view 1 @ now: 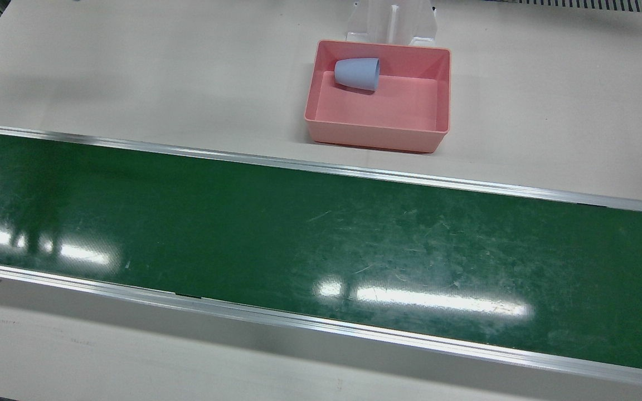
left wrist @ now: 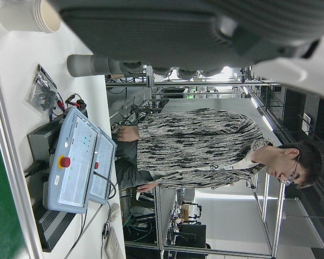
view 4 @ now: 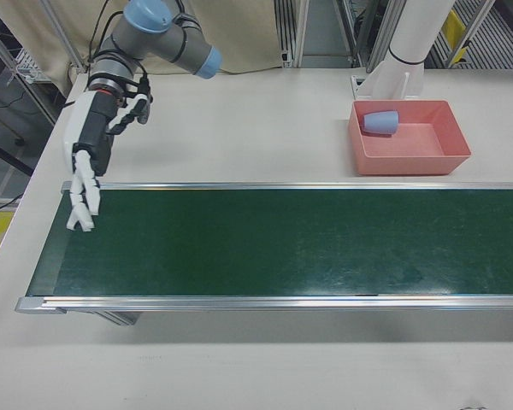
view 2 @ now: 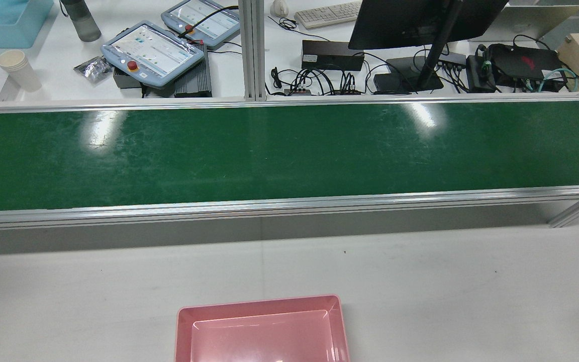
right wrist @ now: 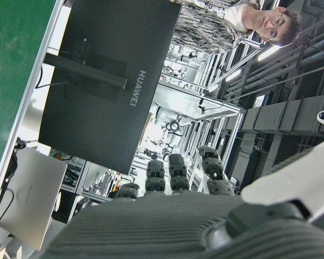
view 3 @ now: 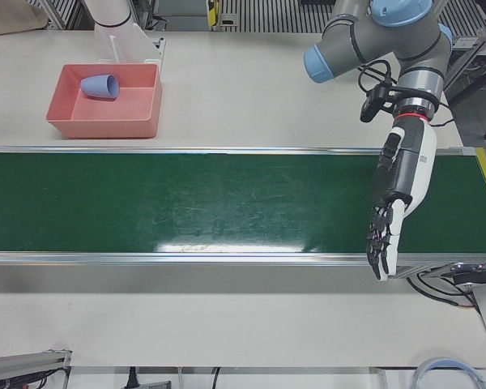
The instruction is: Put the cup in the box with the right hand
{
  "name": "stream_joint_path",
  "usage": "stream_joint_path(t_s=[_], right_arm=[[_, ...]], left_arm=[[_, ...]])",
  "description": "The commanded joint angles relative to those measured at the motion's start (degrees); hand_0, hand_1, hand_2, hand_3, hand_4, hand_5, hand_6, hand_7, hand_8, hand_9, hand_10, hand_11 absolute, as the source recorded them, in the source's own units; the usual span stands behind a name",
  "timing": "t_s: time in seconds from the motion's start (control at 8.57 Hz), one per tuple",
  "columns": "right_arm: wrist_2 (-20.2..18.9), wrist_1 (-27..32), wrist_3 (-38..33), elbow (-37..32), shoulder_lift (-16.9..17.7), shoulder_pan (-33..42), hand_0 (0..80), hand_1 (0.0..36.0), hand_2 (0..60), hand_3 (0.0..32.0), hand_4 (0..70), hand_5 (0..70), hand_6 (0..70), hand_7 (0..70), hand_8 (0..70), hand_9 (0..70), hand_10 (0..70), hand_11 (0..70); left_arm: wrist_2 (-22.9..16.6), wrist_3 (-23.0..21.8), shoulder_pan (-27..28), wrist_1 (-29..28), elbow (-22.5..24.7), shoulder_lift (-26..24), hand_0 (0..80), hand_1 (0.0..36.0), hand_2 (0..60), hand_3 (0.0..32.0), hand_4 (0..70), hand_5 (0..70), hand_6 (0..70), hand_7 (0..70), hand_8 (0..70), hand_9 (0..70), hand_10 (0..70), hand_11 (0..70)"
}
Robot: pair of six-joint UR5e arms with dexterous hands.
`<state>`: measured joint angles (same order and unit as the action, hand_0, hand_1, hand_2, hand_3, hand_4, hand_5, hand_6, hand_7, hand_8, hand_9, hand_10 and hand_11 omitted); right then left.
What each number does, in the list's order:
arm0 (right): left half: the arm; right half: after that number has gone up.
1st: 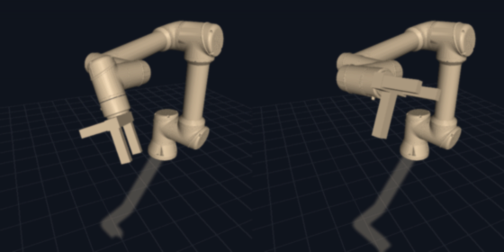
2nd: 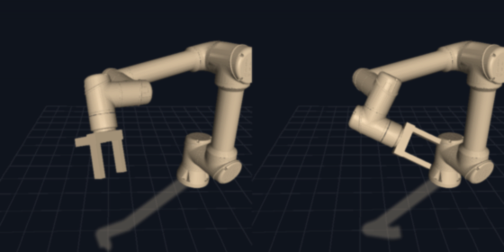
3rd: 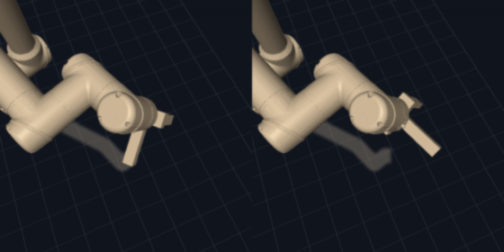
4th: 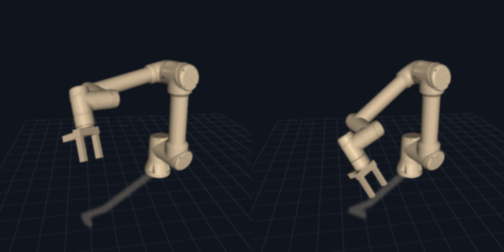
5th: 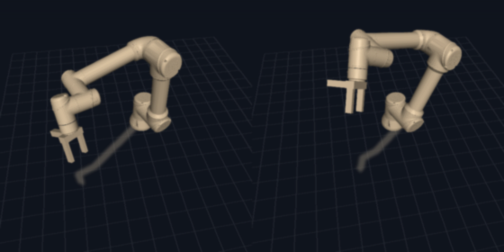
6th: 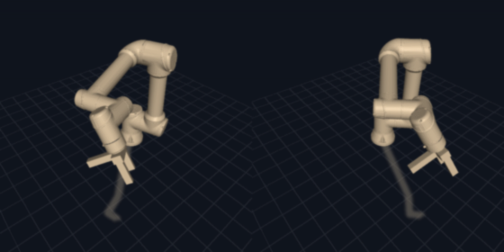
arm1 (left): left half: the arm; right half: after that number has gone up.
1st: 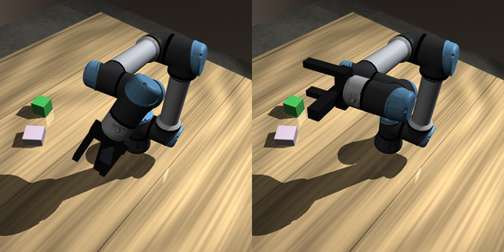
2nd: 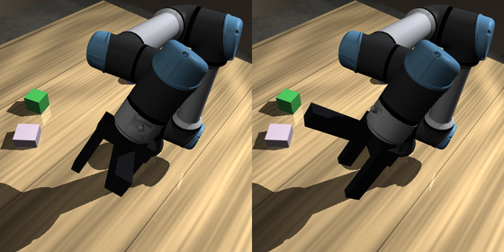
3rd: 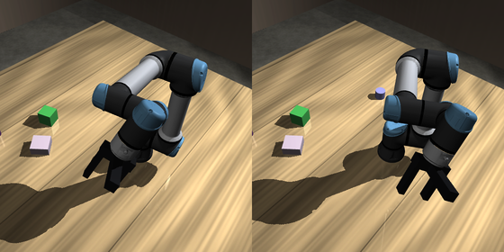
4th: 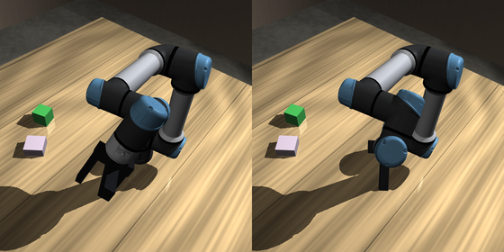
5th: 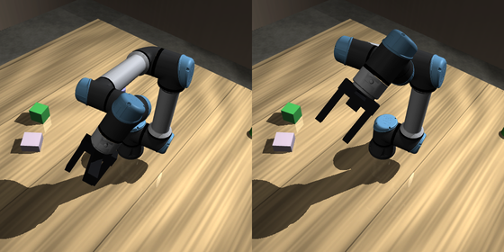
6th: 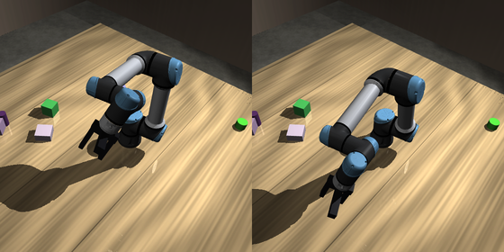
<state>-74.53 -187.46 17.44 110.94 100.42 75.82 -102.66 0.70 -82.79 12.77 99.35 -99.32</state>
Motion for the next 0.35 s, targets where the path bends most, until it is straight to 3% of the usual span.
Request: stream_joint_path(t_s=[0.0,0.23], right_arm=[[-10.96,10.41,-0.74,-13.69,-0.14,15.37,14.2,0.0,0.0,0.0,0.0,1.1,6.3,25.1,7.7,16.9,2.6,4.0],[-11.69,10.80,-1.45,-14.08,-0.14,15.67,17.4,0.2,0.0,0.0,0.0,1.1,6.8,28.5,7.7,17.4,2.1,3.3]], left_arm=[[0.00,0.00,0.00,0.06,0.05,0.00,0.0,0.0,0.0,0.0,0.0,0.0,0.0,0.0,0.0,0.0,0.0,0.0],[0.00,0.00,0.00,0.06,0.05,0.00,0.0,0.0,0.0,0.0,0.0,0.0,0.0,0.0,0.0,0.0,0.0,0.0]])
